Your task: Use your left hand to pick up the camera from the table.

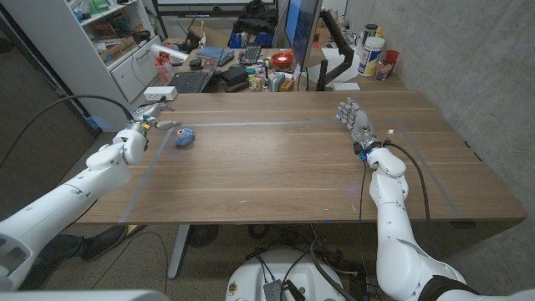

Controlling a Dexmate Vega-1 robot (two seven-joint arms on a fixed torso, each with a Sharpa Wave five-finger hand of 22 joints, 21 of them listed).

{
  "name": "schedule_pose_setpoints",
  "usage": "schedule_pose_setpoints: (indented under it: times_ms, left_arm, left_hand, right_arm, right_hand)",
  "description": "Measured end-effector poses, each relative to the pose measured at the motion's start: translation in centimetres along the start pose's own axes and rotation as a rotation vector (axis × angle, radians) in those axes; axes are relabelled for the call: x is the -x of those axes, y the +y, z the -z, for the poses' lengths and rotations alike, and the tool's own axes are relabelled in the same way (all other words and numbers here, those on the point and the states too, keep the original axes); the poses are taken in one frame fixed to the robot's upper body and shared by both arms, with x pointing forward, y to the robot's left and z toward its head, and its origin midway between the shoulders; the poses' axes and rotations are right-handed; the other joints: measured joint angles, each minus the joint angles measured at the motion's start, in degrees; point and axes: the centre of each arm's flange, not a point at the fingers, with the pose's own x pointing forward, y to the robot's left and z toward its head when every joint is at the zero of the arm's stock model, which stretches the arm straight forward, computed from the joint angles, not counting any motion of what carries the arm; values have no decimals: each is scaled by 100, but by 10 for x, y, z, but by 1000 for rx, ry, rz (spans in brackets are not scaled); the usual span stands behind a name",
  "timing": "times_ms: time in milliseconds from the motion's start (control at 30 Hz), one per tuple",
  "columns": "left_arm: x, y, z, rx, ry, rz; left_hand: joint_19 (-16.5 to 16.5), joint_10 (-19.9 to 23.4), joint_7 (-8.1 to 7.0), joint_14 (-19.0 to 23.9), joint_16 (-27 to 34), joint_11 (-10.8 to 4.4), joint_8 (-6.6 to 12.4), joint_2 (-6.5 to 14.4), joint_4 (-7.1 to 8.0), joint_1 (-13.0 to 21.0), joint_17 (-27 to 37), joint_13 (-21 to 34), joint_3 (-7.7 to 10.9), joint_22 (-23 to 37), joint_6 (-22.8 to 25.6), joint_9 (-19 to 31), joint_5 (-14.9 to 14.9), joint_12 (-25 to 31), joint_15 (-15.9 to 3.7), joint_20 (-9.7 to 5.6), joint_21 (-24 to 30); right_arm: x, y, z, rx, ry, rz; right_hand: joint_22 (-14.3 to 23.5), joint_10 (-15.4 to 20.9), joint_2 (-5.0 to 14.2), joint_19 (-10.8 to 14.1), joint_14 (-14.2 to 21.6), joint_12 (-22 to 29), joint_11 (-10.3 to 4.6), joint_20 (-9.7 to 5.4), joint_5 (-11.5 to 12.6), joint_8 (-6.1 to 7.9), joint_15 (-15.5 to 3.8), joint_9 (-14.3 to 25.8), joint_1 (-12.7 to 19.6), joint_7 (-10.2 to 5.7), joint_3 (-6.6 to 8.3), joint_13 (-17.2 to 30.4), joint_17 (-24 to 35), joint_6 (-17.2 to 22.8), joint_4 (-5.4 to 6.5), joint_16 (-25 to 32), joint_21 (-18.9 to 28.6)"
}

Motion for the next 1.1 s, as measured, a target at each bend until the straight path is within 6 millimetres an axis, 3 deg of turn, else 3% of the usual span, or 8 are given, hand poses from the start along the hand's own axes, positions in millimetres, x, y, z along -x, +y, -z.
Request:
schedule_pose_setpoints:
  times_ms: [1100]
  left_arm:
    - [-1,-30,-19,42,-16,59]
  left_hand:
    - [0,53,1,49,0,-52,0,22,-15,22,0,1,-14,-1,-1,0,0,0,11,0,-39]
  right_arm:
    - [3,-2,-4,2,-16,1]
  right_hand:
    - [-1,0,38,64,0,0,0,0,0,0,0,0,38,0,-16,0,0,0,-16,0,-66]
